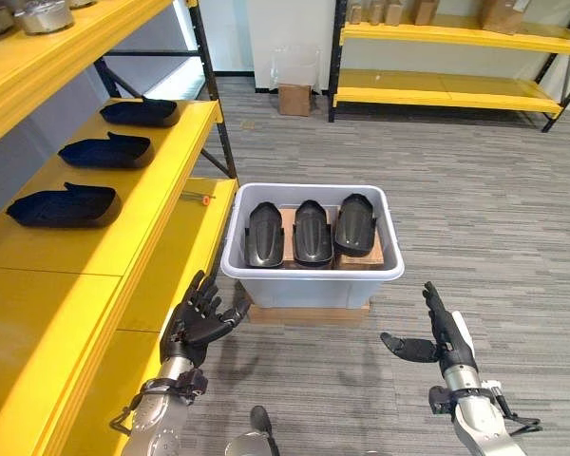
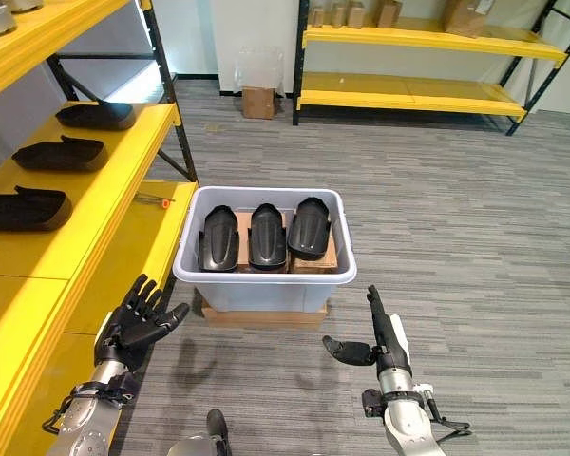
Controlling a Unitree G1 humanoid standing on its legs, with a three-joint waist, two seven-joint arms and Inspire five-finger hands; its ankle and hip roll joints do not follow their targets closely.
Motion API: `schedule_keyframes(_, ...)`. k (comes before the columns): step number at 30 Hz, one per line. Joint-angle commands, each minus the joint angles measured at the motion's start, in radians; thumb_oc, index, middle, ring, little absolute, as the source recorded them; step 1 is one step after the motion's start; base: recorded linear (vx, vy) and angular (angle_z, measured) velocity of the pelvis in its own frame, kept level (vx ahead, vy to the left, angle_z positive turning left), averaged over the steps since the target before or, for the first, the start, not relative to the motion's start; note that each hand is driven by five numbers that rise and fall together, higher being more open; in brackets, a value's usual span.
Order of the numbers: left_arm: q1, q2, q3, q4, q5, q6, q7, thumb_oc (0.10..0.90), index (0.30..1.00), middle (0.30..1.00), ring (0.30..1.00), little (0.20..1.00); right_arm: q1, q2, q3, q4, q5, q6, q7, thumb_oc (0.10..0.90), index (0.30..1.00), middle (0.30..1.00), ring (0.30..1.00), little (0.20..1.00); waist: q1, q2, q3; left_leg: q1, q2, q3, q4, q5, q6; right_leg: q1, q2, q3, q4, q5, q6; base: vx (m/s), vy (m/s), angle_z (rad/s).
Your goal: Move parts from the plastic box to the shelf.
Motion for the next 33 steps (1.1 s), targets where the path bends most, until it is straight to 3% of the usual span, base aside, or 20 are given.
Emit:
schedule_keyframes(1,-0.006,0.040,0.026,-0.124,0.044,-0.089,-0.040,0.900,1.000,1.000,1.000,1.000,-0.055,-0.037,-0.083,-0.080,0.004,-0.112,-0.030,0.900,1.000,1.000,1.000,1.000,0.013,0.034,-0.065,-0.020,0.043,-0.080,0.017,-0.073,-0.020,-0.071,0.124,-0.041,0.136,-0.033,-0.069,0.21,0.244,0.17)
schedule_keyframes(8,-0.042,0.081,0.019,-0.120,0.070,-0.086,-0.094,0.900,1.000,1.000,1.000,1.000,-0.152,0.001,-0.057,-0.063,-0.044,-0.184,-0.130,0.900,1.000,1.000,1.000,1.000,0.052,0.007,-0.111,0.002,-0.104,-0.051,-0.063,-0.124,0.080,-0.058,0.107,-0.047,0.272,0.133,0.029,0.14,0.231,0.08)
schedule_keyframes(9,-0.044,0.081,0.017,-0.121,0.072,-0.085,-0.095,0.900,1.000,1.000,1.000,1.000,-0.155,0.003,-0.055,-0.064,-0.044,-0.183,-0.131,0.900,1.000,1.000,1.000,1.000,0.054,0.007,-0.113,0.005,-0.111,-0.050,-0.068,-0.126,0.086,-0.065,0.106,-0.049,0.297,0.150,0.034,0.09,0.242,0.02)
schedule_keyframes(10,-0.054,0.080,0.004,-0.121,0.077,-0.088,-0.108,0.900,1.000,1.000,1.000,1.000,-0.173,0.012,-0.041,-0.062,-0.036,-0.183,-0.128,0.900,1.000,1.000,1.000,1.000,0.060,0.012,-0.120,0.019,-0.132,-0.045,-0.088,-0.137,0.104,-0.102,0.100,-0.061,0.402,0.201,0.046,0.08,0.199,0.00)
schedule_keyframes(12,-0.054,0.079,0.002,-0.122,0.074,-0.090,-0.112,0.900,1.000,1.000,1.000,1.000,-0.181,0.014,-0.037,-0.059,-0.027,-0.187,-0.123,0.900,1.000,1.000,1.000,1.000,0.062,0.014,-0.121,0.026,-0.134,-0.040,-0.097,-0.137,0.108,-0.112,0.099,-0.065,0.422,0.203,0.045,0.06,0.138,-0.01)
schedule_keyframes(13,-0.063,0.078,-0.011,-0.127,0.064,-0.089,-0.114,0.900,1.000,1.000,1.000,1.000,-0.202,0.018,-0.026,-0.058,-0.039,-0.192,-0.116,0.900,1.000,1.000,1.000,1.000,0.051,0.021,-0.120,0.049,-0.135,-0.035,-0.113,-0.142,0.109,-0.167,0.116,-0.064,0.433,0.207,0.039,0.07,0.080,0.13)
schedule_keyframes(15,-0.082,0.080,-0.022,-0.129,0.041,-0.080,-0.126,0.900,1.000,1.000,1.000,1.000,-0.213,0.011,-0.019,-0.061,-0.046,-0.198,-0.111,0.900,1.000,1.000,1.000,1.000,0.033,0.028,-0.111,0.067,-0.128,-0.041,-0.111,-0.144,0.098,-0.209,0.147,-0.066,0.355,0.166,0.018,0.09,0.032,0.00)
schedule_keyframes(16,-0.099,0.076,-0.026,-0.128,0.012,-0.069,-0.142,0.900,1.000,1.000,1.000,1.000,-0.214,0.004,-0.022,-0.069,-0.038,-0.200,-0.101,0.900,1.000,1.000,1.000,1.000,0.018,0.034,-0.099,0.087,-0.118,-0.049,-0.105,-0.148,0.083,-0.238,0.148,-0.078,0.253,0.146,0.000,0.13,-0.044,-0.20)
schedule_keyframes(18,-0.111,0.068,-0.026,-0.141,-0.022,-0.053,-0.141,0.900,1.000,1.000,1.000,1.000,-0.208,-0.005,-0.032,-0.091,-0.031,-0.200,-0.086,0.900,1.000,1.000,1.000,1.000,0.000,0.043,-0.084,0.134,-0.102,-0.058,-0.108,-0.170,0.060,-0.288,0.096,-0.093,0.143,0.170,0.004,0.21,-0.063,-0.06)
schedule_keyframes(20,-0.111,0.065,-0.026,-0.143,-0.037,-0.044,-0.145,0.900,1.000,1.000,1.000,1.000,-0.205,-0.006,-0.037,-0.108,-0.031,-0.192,-0.084,0.900,1.000,1.000,1.000,1.000,-0.012,0.042,-0.071,0.153,-0.095,-0.045,-0.108,-0.173,0.053,-0.320,0.066,-0.103,0.048,0.243,0.005,0.17,-0.118,0.01)
schedule_keyframes(21,-0.100,0.060,-0.038,-0.152,-0.039,-0.030,-0.154,0.900,1.000,1.000,1.000,1.000,-0.203,-0.001,-0.042,-0.136,-0.038,-0.169,-0.098,0.900,1.000,1.000,1.000,1.000,-0.034,0.030,-0.056,0.198,-0.103,-0.059,-0.115,-0.212,0.046,-0.377,0.005,-0.052,-0.071,0.376,0.045,0.25,-0.172,-0.01)
schedule_keyframes(22,-0.098,0.062,-0.046,-0.158,-0.038,-0.022,-0.162,0.900,1.000,1.000,1.000,1.000,-0.200,0.004,-0.049,-0.149,-0.045,-0.153,-0.101,0.900,1.000,1.000,1.000,1.000,-0.041,0.028,-0.049,0.213,-0.104,-0.074,-0.116,-0.229,0.045,-0.394,-0.017,-0.023,-0.111,0.418,0.060,0.40,-0.219,0.13)
schedule_keyframes(25,-0.075,0.072,-0.077,-0.172,-0.034,-0.014,-0.200,0.900,1.000,1.000,1.000,1.000,-0.183,0.013,-0.074,-0.175,-0.067,-0.123,-0.106,0.900,1.000,1.000,1.000,1.000,-0.053,0.028,-0.036,0.254,-0.079,-0.090,-0.101,-0.267,0.034,-0.410,-0.077,-0.005,-0.221,0.449,0.082,0.29,-0.162,0.39)
schedule_keyframes(29,-0.058,0.073,-0.095,-0.181,-0.045,-0.016,-0.208,0.900,1.000,1.000,1.000,1.000,-0.153,0.002,-0.090,-0.188,-0.059,-0.117,-0.130,0.900,1.000,1.000,1.000,1.000,-0.062,0.012,-0.049,0.269,-0.066,-0.076,-0.069,-0.298,0.020,-0.354,-0.094,-0.036,-0.262,0.456,0.095,0.32,-0.176,0.35)
schedule_keyframes(33,-0.052,0.079,-0.088,-0.216,-0.036,-0.025,-0.200,0.900,1.000,1.000,1.000,1.000,-0.132,-0.005,-0.105,-0.190,-0.029,-0.104,-0.105,0.900,1.000,1.000,1.000,1.000,-0.067,0.002,-0.067,0.281,-0.054,-0.058,-0.030,-0.327,0.009,-0.329,-0.092,-0.080,-0.224,0.439,0.092,0.33,-0.168,0.30)
